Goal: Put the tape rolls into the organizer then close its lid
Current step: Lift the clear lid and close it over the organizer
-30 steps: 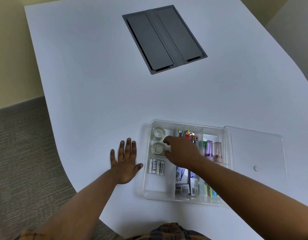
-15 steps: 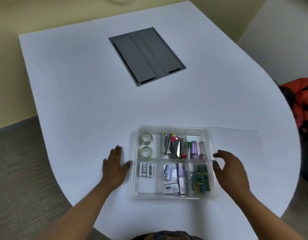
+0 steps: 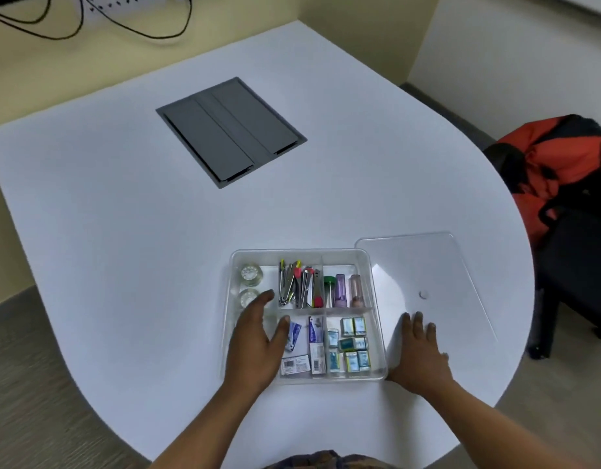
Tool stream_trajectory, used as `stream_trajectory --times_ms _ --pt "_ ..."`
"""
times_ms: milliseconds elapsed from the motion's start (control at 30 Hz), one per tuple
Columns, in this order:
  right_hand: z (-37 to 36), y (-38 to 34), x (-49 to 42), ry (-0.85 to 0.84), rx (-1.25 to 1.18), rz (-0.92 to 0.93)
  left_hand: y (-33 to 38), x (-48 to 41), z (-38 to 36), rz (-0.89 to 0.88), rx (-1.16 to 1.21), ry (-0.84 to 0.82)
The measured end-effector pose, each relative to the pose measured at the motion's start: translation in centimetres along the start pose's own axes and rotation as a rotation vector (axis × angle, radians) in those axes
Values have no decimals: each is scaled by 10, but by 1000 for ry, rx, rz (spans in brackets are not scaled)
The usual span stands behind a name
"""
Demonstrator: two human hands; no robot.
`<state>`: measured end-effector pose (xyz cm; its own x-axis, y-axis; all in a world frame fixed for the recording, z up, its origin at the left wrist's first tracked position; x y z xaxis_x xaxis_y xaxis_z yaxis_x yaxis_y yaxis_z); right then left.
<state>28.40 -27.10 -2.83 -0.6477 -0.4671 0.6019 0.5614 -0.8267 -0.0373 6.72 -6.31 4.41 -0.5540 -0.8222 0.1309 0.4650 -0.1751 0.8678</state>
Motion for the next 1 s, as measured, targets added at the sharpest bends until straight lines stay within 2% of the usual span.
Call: stream_trajectory --times_ms 200,333,367,500,567,700,767,800,867,933,1000 --pt "6 -4 4 15 2 24 14 6 -20 -9 -4 -100" --pt "29 -4 11 133 3 8 23 1 -28 7 -1 -130" --pt "38 -3 14 220 -55 14 27 -1 -30 18 9 -133" --pt "89 9 29 772 -447 100 48 -9 -37 75 121 -146" --pt "111 10 33 859 -532 170 53 -14 -39 103 189 -159" --pt "145 -7 43 866 -695 332 62 -20 -35 157 342 -176" --pt "155 -21 48 763 -881 397 64 -25 -27 175 414 -154" --pt "158 -27 49 690 -953 422 64 -27 -19 171 436 -117" --pt "166 -35 55 619 -941 482 64 -36 2 133 471 26" --pt "172 -38 59 639 -885 522 62 -48 32 77 465 187" --pt "178 -38 60 662 -885 534 59 -60 58 50 418 262"
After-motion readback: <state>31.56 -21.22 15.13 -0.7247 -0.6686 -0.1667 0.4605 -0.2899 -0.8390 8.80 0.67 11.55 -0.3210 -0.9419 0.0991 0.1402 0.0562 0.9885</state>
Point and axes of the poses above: each hand's wrist, its own x-axis away from the middle knuckle, its own z-axis out of the back of the hand, y = z × x, the point moved 2 cm from there along -x, towards the middle knuckle, and after that the axes turned 5 degrees about x, right-handed, at the moved point
